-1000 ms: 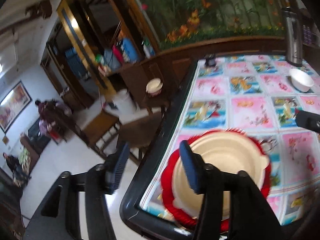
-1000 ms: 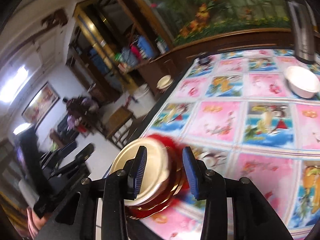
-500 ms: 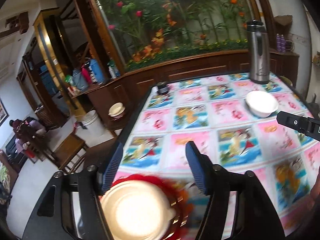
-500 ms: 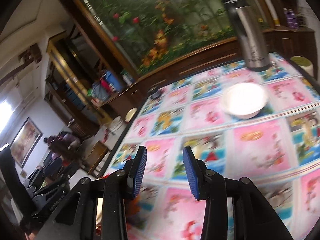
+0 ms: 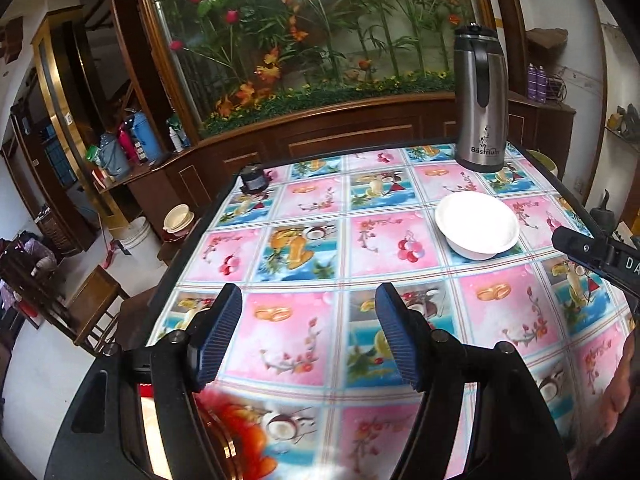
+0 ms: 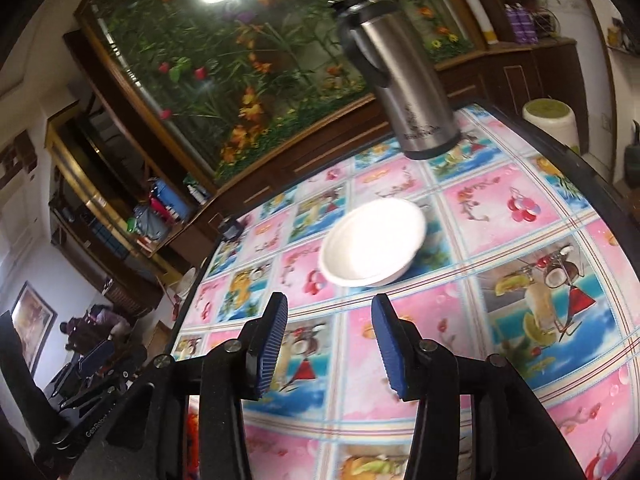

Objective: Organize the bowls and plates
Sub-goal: 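Reach the left gripper to the small white bowl and grasp its rim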

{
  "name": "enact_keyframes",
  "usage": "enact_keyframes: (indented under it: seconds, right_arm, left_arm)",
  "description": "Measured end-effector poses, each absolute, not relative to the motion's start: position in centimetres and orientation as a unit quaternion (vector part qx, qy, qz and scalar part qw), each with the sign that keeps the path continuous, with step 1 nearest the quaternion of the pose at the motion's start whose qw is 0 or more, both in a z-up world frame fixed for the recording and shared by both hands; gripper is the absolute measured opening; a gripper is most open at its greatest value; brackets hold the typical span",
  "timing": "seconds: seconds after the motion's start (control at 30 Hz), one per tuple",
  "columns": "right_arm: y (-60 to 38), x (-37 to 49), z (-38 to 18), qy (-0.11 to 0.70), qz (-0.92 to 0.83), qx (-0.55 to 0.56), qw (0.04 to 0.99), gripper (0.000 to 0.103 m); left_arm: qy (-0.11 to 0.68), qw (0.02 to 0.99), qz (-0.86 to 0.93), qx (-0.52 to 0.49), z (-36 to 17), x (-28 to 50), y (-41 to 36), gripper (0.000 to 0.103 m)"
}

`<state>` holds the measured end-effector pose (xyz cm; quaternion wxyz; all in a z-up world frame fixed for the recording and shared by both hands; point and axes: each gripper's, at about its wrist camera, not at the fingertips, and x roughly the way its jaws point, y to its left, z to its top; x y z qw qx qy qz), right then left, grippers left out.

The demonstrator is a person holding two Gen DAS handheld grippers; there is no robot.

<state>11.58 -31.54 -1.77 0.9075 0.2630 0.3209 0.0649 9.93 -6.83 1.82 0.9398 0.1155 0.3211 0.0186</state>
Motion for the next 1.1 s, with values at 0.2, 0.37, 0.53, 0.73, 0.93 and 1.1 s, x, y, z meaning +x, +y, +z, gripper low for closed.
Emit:
enact_keyframes:
  seconds: [0.2, 0.37, 0.53, 0.73, 0.93, 1.1]
  right_arm:
    - [-33.5, 13.2, -2.7, 0.319, 0.038, 0.26, 0.911, 0.047]
    - [-35.5, 16.0, -3.5, 0.327, 0.019, 0.274, 0.904, 0.047]
    - [-37.3, 18.9, -5.2, 0.343, 0.015, 0.314, 0.885, 0.047]
    - [-38.5, 21.3, -7.4, 0.358, 0.014, 0.354, 0.864, 0.047]
    - [-39.5, 22.9, -8.7, 0.365, 0.016, 0.381, 0.849, 0.047]
    - [-39.1, 23.6, -9.1, 0.371, 0.019, 0.375, 0.849, 0.047]
  left_arm:
    - [0.329, 0.937, 0.013, 0.118, 1.2, 11.9, -8.7, 0.069]
    - [0.345, 0.932, 0.012, 0.114, 0.3, 15.1, -10.2, 0.069]
    - [0.392, 0.916, 0.011, 0.086, -2.0, 21.0, -11.6, 0.077]
    - [0.417, 0.907, -0.009, 0.062, -3.4, 25.8, -14.1, 0.077]
    - [0.447, 0.892, -0.037, 0.051, -5.0, 28.9, -16.1, 0.077]
    - [0.466, 0.882, -0.045, 0.048, -6.4, 30.1, -17.3, 0.077]
